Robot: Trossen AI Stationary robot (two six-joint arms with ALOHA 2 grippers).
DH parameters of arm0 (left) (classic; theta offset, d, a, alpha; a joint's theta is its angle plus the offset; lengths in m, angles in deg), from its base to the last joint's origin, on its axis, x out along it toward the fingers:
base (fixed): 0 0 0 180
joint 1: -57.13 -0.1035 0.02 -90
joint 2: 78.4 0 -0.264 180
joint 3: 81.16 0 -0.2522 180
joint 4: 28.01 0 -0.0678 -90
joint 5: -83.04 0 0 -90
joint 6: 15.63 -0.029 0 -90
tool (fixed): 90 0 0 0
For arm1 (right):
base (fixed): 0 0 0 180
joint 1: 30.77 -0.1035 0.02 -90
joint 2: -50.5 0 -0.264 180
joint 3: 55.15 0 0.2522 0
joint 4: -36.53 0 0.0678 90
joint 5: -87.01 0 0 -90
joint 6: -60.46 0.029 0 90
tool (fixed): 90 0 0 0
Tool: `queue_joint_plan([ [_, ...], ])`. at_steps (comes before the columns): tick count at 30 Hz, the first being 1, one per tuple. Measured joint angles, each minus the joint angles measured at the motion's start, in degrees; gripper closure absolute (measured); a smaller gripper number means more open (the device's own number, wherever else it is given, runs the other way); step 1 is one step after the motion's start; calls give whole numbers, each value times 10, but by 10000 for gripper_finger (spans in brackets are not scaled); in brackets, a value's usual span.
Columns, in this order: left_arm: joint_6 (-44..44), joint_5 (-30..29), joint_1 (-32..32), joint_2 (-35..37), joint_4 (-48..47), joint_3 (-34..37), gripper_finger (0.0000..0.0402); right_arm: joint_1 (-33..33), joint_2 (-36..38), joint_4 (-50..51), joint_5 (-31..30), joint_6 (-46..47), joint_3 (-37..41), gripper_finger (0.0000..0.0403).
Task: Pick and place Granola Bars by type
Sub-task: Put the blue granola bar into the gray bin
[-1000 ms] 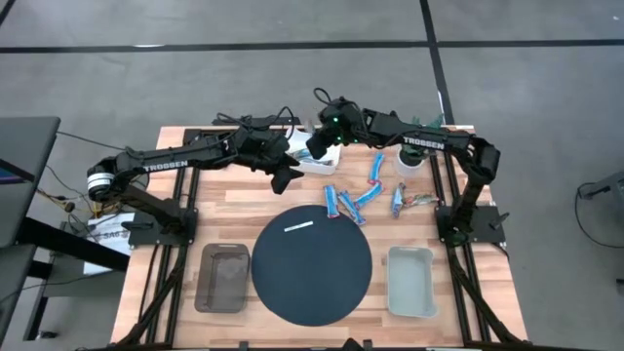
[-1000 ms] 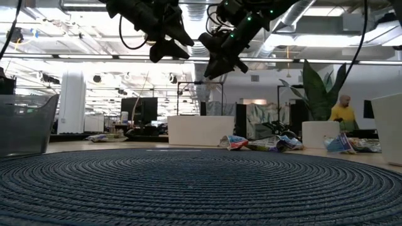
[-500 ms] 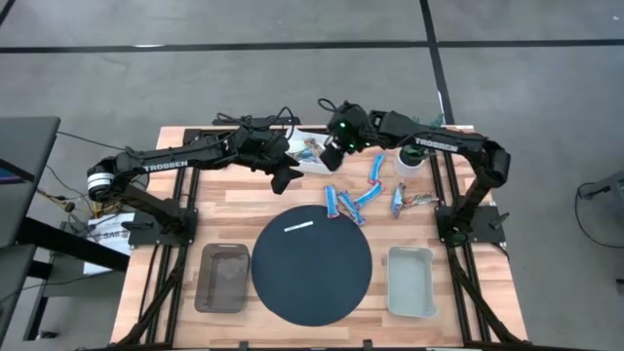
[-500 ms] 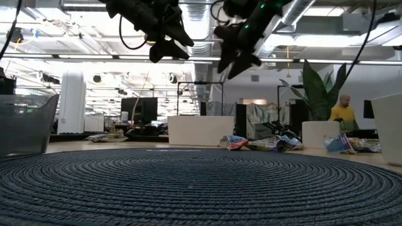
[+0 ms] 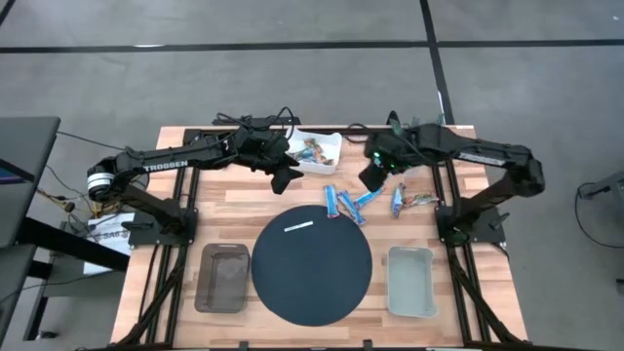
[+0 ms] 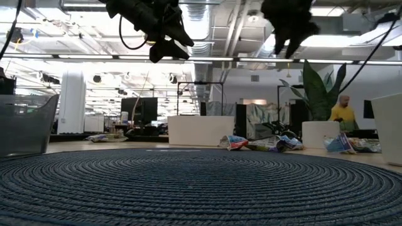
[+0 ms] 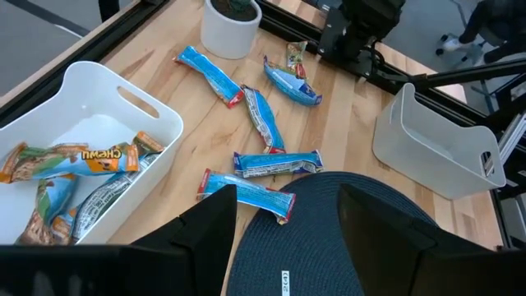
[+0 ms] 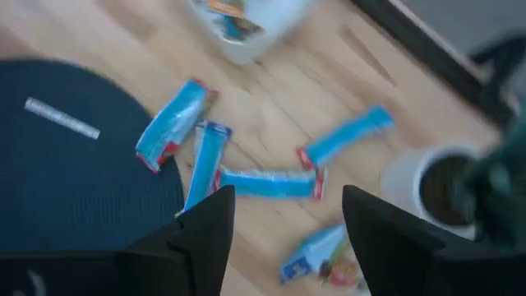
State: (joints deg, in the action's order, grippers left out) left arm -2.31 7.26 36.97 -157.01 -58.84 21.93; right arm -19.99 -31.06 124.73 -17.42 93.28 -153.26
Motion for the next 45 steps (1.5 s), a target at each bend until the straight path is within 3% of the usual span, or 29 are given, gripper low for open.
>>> queue_joint_plan([
  [9,-2,0,0,0,0,0,198,-31,92,5,12,299,199,186],
  [15,-3,1,0,0,0,0,198,-53,109,-9,12,473,295,188],
  [22,-19,5,0,0,-2,0,198,-67,100,-63,40,494,354,188],
  [28,-24,16,0,0,-2,0,198,-59,74,-117,74,406,373,190],
  [38,-24,17,0,0,-2,0,198,-43,4,-185,98,451,373,203],
  [45,-23,18,0,0,-2,0,198,-43,-62,-174,96,481,373,212],
])
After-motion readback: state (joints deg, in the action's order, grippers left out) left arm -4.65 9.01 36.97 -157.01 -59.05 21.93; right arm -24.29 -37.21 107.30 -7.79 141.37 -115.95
